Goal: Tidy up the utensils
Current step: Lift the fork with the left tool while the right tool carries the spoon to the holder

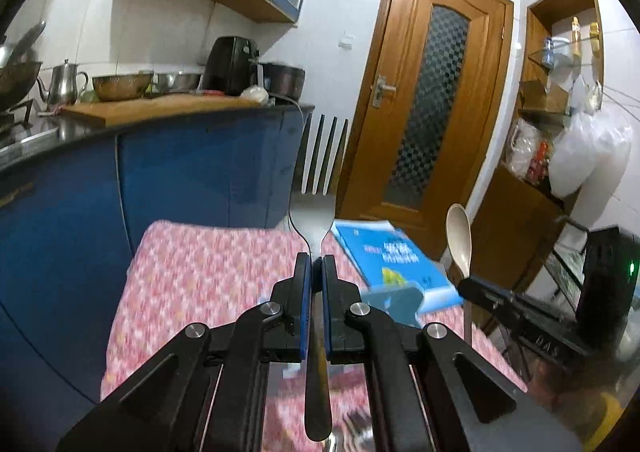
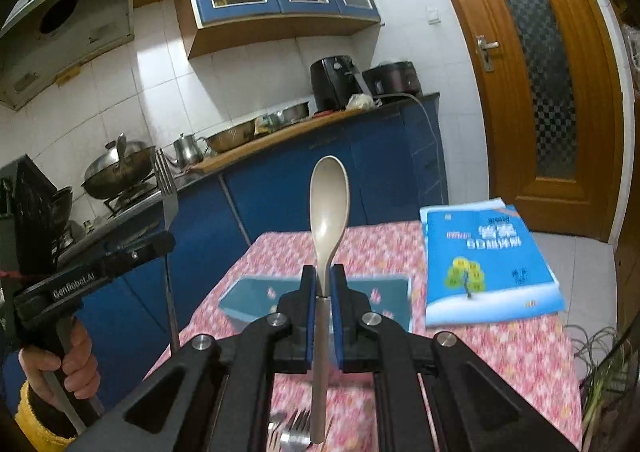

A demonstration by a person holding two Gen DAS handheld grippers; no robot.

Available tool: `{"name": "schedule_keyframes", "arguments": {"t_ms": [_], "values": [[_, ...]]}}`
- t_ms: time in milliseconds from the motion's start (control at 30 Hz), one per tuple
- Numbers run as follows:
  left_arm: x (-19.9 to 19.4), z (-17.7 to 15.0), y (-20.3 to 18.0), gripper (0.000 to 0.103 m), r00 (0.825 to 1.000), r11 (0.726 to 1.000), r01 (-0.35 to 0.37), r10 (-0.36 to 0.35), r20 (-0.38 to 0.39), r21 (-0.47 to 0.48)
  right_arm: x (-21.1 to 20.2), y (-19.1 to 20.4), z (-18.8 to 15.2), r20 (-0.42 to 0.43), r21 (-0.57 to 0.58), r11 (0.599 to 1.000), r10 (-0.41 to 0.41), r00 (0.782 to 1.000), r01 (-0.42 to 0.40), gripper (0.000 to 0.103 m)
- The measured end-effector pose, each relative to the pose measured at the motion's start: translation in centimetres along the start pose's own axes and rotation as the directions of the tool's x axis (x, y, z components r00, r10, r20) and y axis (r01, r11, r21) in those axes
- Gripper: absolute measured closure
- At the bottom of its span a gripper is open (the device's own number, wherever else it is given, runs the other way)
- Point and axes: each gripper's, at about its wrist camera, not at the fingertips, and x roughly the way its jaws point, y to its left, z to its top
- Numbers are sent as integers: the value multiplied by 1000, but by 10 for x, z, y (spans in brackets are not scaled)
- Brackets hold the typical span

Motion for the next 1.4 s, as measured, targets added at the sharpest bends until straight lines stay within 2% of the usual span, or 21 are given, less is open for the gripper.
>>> {"name": "schedule_keyframes", "arguments": {"t_ms": [267,467,767,967,1167,1233,1400], "values": [[30,29,5,100,992,999,-41,42,120,-8,28,-12,15,86,-34,999,-29,996,32,94],[59,11,12,100,985,998,-68,69,157,-11,52,-17,4,90,-68,997,-40,995,46,94],[81,-25,21,100,989,997,-81,79,127,5,75,-17,-19,54,-99,994,-45,998,50,94],[83,-40,21,100,993,997,-72,70,97,21,81,-12,-25,39,-109,993,-37,999,41,94],[85,-47,25,100,997,998,-66,66,43,-8,80,-10,-29,21,-99,995,-28,999,30,93],[87,-48,27,96,998,998,-60,61,22,-12,78,-10,-29,20,-92,995,-25,999,27,91],[80,-50,26,75,998,998,-62,62,13,-1,71,-11,-28,15,-63,998,-14,1000,15,83]]}}
